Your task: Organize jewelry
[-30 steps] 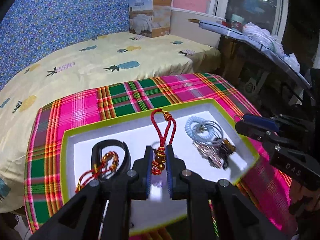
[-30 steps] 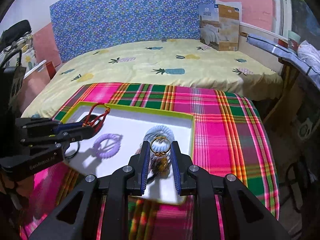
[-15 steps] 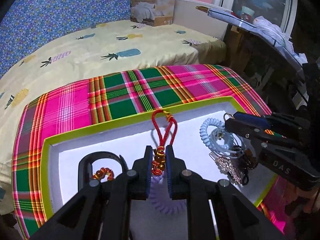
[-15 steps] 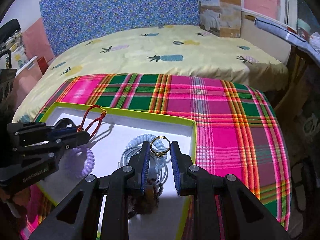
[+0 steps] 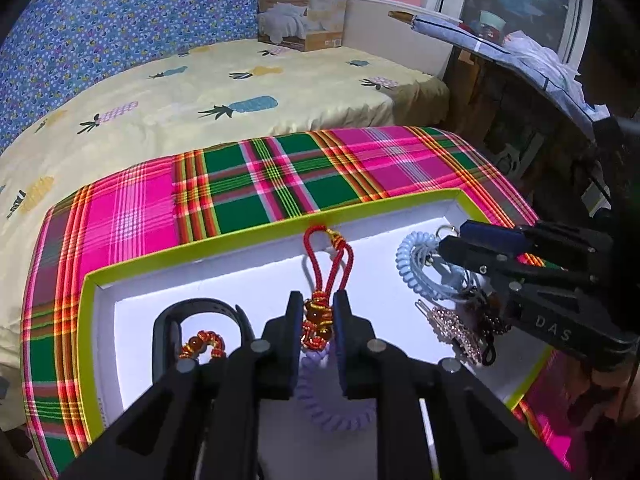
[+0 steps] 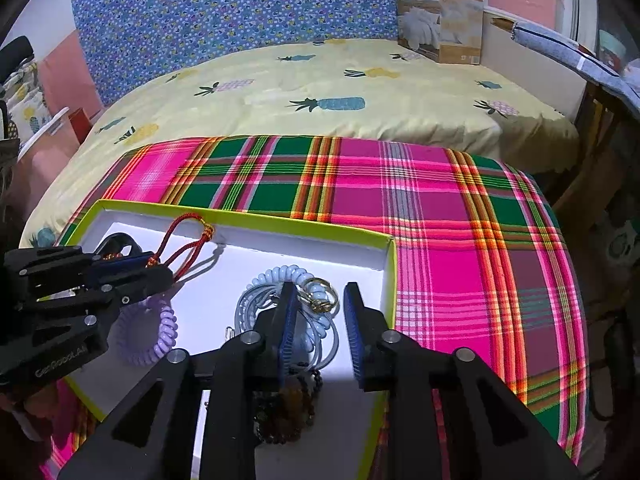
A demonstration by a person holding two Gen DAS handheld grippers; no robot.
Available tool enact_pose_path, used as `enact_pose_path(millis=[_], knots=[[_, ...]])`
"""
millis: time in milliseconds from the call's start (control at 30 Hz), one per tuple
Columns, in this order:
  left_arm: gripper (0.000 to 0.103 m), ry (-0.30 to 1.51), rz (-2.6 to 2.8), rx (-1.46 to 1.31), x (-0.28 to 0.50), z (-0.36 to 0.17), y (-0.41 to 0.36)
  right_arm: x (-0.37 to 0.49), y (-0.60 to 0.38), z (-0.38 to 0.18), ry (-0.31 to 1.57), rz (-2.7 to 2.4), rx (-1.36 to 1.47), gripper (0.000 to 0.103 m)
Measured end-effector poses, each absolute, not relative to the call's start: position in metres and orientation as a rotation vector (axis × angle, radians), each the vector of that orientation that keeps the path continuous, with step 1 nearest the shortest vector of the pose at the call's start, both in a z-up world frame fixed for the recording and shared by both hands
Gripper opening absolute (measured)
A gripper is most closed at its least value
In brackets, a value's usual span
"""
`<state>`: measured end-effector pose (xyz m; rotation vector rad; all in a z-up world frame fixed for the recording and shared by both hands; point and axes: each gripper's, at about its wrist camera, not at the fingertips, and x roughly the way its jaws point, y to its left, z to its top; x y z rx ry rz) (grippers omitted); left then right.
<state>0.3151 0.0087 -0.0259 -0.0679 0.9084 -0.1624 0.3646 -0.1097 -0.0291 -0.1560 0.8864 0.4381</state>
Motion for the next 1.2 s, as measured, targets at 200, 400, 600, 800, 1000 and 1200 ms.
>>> enact_pose_path(millis=[200, 400, 600, 800, 1000, 1200], knots=[[0.024, 0.895, -0.153, -0.057, 0.311, -0.021, 0.008, 0.357, -0.109, -0.024, 0.870, 0.443, -0.163, 0.033], [0.024, 0.871, -0.136, -0.057, 0.294, -0.012, 0.010, 0.339, -0.112, -0.013, 0.847, 0.447, -0.160, 0.033], [0.024, 0.842, -0.125, -0.065, 0.265, 0.001, 0.011, 0.310, -0.115, -0.001, 0.825, 0.439, -0.153, 0.033], [0.024, 0.820, -0.111, -0.076, 0.229, 0.011, 0.012, 0.268, -0.117, 0.013, 0.796, 0.434, -0.157, 0.033], [0.024, 0.787, -0.087, -0.090, 0.187, 0.024, 0.010, 0.225, -0.120, 0.026, 0.768, 0.421, -0.155, 0.033], [0.024, 0.772, -0.077, -0.101, 0.144, 0.023, 0.007, 0.182, -0.123, 0.030, 0.743, 0.405, -0.166, 0.033]])
